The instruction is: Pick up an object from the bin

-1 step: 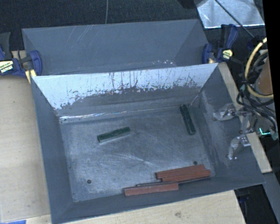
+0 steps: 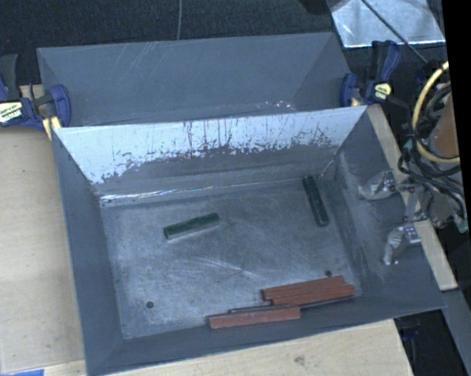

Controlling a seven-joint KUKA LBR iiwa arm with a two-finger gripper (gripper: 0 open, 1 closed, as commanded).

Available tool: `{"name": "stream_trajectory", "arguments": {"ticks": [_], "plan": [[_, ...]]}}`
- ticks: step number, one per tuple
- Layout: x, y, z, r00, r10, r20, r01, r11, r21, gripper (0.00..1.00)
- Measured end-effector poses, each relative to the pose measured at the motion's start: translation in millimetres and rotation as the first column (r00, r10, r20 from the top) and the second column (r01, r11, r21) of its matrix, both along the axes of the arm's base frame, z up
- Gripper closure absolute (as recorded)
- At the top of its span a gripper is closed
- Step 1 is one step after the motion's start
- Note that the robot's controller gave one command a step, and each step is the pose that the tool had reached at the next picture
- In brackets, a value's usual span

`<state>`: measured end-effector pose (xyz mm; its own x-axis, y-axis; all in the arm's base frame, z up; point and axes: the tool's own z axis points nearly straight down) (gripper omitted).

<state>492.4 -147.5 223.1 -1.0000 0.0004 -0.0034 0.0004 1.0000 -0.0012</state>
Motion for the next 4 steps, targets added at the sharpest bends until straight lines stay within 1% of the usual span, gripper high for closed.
{"name": "stream_trajectory", "arguments": {"ticks": [1,2,3,4], "plan": [[6.4,22.3,-49.0,0.996,0.091,0.003,-0.091,0.996,-0.001,0.00],[15.1,33.5,-115.6,0.990,0.144,0.004,-0.144,0.990,-0.002,0.00],[14.4,41.2,-141.2,0.999,0.050,-0.009,-0.050,0.999,-0.004,0.00],[-4.5,61.1,-144.6,0.969,0.247,0.000,-0.247,0.969,-0.010,1.00]]}}
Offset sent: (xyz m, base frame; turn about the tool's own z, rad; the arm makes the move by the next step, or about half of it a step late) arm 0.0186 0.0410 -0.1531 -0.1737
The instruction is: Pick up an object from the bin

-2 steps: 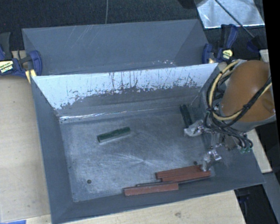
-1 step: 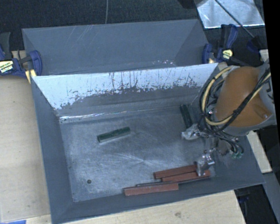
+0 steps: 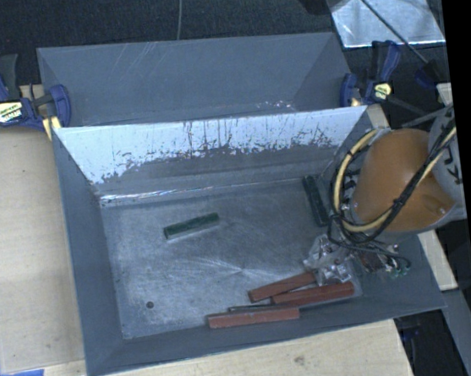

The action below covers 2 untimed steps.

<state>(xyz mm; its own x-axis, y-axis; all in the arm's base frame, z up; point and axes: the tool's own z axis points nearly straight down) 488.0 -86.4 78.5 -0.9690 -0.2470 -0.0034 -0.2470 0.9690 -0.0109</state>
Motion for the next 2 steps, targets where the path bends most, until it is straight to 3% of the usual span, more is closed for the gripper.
{"name": "stream_trajectory", "arguments": {"ticks": [1,2], "plan": [[0.0,0.0,0.0,1.000,0.001,0.000,-0.001,1.000,0.000,1.00],[1.2,5.0,49.7,0.999,-0.053,-0.008,0.053,0.999,0.010,1.00]]}}
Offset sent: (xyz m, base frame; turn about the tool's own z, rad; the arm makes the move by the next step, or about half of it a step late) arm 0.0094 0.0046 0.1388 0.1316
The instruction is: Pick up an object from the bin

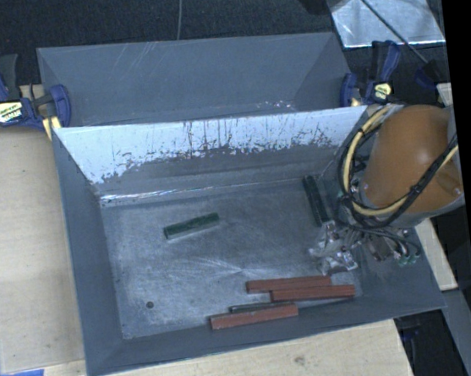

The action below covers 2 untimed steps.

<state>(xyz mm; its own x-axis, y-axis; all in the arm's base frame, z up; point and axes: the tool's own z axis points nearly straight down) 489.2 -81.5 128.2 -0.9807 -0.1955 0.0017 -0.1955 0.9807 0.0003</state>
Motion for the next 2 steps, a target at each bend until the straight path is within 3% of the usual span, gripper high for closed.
{"name": "stream_trajectory", "arguments": {"ticks": [1,2], "plan": [[-0.7,14.2,-26.4,0.988,0.154,0.004,-0.154,0.988,-0.001,0.00],[-1.4,16.3,-32.9,0.986,0.166,0.002,-0.166,0.986,0.000,0.00]]}}
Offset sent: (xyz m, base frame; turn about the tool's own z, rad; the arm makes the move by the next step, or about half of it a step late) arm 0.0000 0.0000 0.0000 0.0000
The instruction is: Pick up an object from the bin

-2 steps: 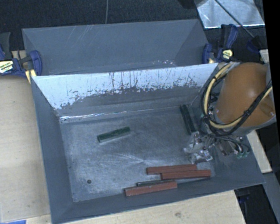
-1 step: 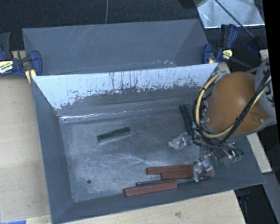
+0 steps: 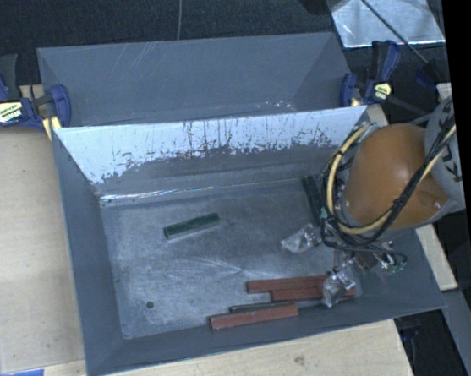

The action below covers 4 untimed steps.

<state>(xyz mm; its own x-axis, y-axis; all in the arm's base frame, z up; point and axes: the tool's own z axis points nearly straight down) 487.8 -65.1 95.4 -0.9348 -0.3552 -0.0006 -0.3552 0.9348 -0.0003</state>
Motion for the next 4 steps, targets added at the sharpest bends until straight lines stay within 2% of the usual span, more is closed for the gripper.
{"name": "stream_trajectory", "arguments": {"ticks": [1,2,3,4], "plan": [[5.1,9.2,-19.4,0.991,0.129,0.021,-0.129,0.992,-0.002,1.00],[5.1,9.2,-19.4,0.991,0.130,0.021,-0.130,0.991,-0.002,1.00],[6.0,22.6,116.9,0.987,0.163,0.000,-0.163,0.987,0.000,1.00],[6.0,22.6,116.8,0.987,0.163,0.000,-0.163,0.987,0.000,1.00]]}}
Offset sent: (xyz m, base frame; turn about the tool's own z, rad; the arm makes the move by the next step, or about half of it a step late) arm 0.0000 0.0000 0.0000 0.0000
